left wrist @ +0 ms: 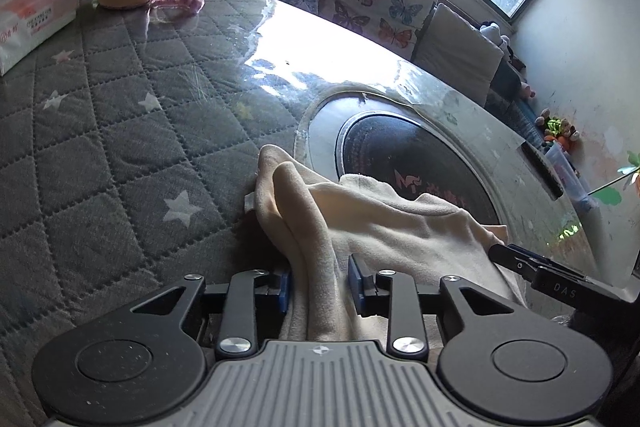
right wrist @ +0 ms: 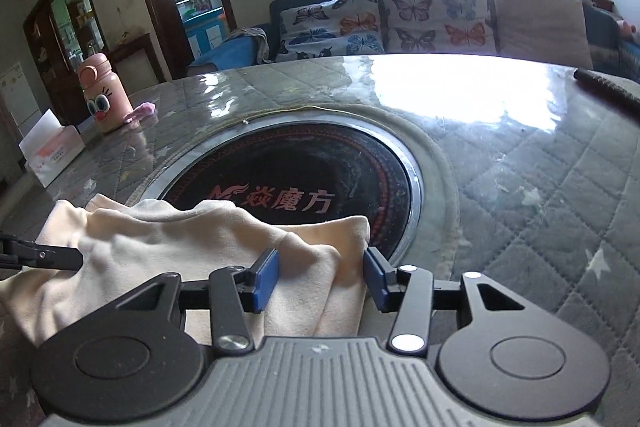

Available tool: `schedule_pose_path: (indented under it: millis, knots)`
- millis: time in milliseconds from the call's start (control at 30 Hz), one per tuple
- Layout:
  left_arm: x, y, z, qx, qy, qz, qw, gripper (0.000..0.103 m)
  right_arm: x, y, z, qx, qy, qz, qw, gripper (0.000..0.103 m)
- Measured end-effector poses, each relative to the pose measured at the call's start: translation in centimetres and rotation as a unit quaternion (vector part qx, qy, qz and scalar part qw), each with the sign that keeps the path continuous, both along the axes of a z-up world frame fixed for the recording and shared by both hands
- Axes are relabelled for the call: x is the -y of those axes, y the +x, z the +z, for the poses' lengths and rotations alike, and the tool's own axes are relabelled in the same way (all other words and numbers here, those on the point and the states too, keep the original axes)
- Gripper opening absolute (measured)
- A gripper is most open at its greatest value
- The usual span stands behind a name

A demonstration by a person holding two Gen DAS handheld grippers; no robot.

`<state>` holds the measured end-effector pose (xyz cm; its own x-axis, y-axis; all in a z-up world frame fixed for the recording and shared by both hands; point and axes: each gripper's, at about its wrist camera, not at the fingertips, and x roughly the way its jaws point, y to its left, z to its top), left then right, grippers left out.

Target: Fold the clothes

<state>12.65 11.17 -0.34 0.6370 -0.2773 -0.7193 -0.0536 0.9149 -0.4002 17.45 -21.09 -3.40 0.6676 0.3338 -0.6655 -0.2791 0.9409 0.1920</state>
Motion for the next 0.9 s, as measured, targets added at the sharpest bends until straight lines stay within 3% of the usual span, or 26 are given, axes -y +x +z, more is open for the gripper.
schedule_pose_path:
  millis: [900]
  knots:
    - [2.4, 0.0, 0.3, 0.017, 0.086, -0.015, 0.9960, 0.036, -0.7, 0.1, -0.2, -0.008, 0.010, 0.013, 1.000, 0.039]
